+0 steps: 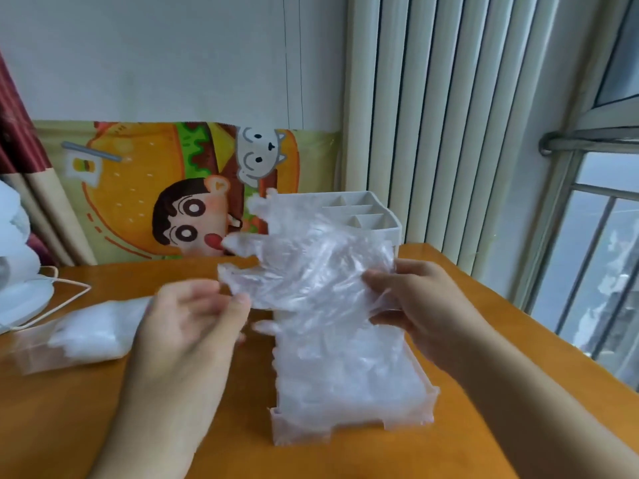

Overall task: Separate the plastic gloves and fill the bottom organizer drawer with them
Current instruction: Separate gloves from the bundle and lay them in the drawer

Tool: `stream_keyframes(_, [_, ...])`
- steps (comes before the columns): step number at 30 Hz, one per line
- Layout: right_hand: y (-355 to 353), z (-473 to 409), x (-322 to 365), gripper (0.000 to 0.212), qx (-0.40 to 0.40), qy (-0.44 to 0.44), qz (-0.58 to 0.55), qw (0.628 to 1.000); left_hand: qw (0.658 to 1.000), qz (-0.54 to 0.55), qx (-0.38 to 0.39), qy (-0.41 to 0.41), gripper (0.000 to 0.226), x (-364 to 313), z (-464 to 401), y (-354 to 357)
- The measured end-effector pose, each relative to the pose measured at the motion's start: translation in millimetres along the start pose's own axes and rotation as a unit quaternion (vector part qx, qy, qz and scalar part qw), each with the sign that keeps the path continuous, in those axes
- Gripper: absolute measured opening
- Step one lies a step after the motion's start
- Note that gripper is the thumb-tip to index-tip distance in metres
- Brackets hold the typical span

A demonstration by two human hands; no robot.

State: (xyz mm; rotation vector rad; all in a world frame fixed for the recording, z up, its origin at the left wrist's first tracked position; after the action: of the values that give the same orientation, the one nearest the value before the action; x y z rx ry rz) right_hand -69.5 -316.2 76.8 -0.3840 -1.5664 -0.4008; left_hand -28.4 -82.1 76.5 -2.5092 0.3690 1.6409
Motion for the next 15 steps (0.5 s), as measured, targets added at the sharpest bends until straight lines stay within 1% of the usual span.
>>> stream_keyframes(1, [-13.9,-5.9,-4.4,0.010,-0.007,0.010,0.021,1.000,0.993,-0.100,-0.027,0.048,0.032,-1.9,-7.7,3.0])
stream_keyframes(2, [-21.5,-9.1,-7.4,0.010,0.001,0.023,0.042,0.999,0.968,-0.205,-0.038,0.137,0.032,-4.4,-7.4,9.4])
stream_keyframes(3, [-27.4,-12.7,-12.1,0.009,0.011,0.034,0.070,0.997,0.936,-0.280,-0.006,0.214,0.028,-11.6,-6.6,23.0])
stream_keyframes(4, [-30.6,-16.7,-18.9,0.009,0.024,0.046,0.099,0.994,0.901,-0.335,0.055,0.271,0.023,-16.8,-7.5,43.5])
stream_keyframes(5, [-31.3,-20.9,-26.0,0.009,0.039,0.056,0.136,0.988,0.864,-0.376,0.139,0.305,0.022,-20.6,-6.4,62.9])
stream_keyframes(6, [-31.2,-23.9,-32.0,0.011,0.054,0.064,0.165,0.983,0.830,-0.423,0.216,0.293,0.023,-15.1,-9.3,79.4])
stream_keyframes(7, [-31.8,-26.6,-37.0,0.013,0.072,0.071,0.191,0.976,0.813,-0.451,0.278,0.242,0.026,-3.9,-15.4,91.3])
stream_keyframes(8, [-33.4,-27.8,-40.4,0.014,0.085,0.074,0.213,0.970,0.802,-0.481,0.313,0.167,0.029,10.9,-22.3,100.7])
stream_keyframes(9, [-34.7,-29.5,-43.4,0.015,0.093,0.076,0.239,0.964,0.780,-0.515,0.343,0.096,0.033,26.2,-27.6,105.3])
stream_keyframes(10, [-36.1,-30.1,-46.3,0.017,0.097,0.077,0.267,0.956,0.752,-0.544,0.370,0.038,0.039,39.7,-31.0,105.6])
stream_keyframes(12, [-39.6,-33.7,-53.5,0.020,0.088,0.083,0.330,0.936,0.702,-0.584,0.405,-0.041,0.050,58.8,-34.2,101.3])
stream_keyframes(13, [-41.5,-35.0,-57.0,0.020,0.081,0.085,0.358,0.926,0.685,-0.595,0.415,-0.064,0.053,67.1,-34.8,99.9])
stream_keyframes(15, [-42.7,-36.9,-61.9,0.015,0.072,0.076,0.414,0.904,0.672,-0.597,0.429,-0.089,0.061,78.8,-37.2,97.3])
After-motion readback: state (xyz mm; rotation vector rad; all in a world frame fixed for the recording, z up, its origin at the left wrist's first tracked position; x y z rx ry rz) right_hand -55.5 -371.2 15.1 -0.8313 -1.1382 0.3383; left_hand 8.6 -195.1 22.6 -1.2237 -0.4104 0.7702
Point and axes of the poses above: each hand's wrist, its own z-axis away from the middle knuckle, its own y-axis out of the palm, x = y × z, the point moved 1 cm from there along -z, towards the middle knuckle, and after that the axes turned 9 degrees about x, right-handed, at the moved point
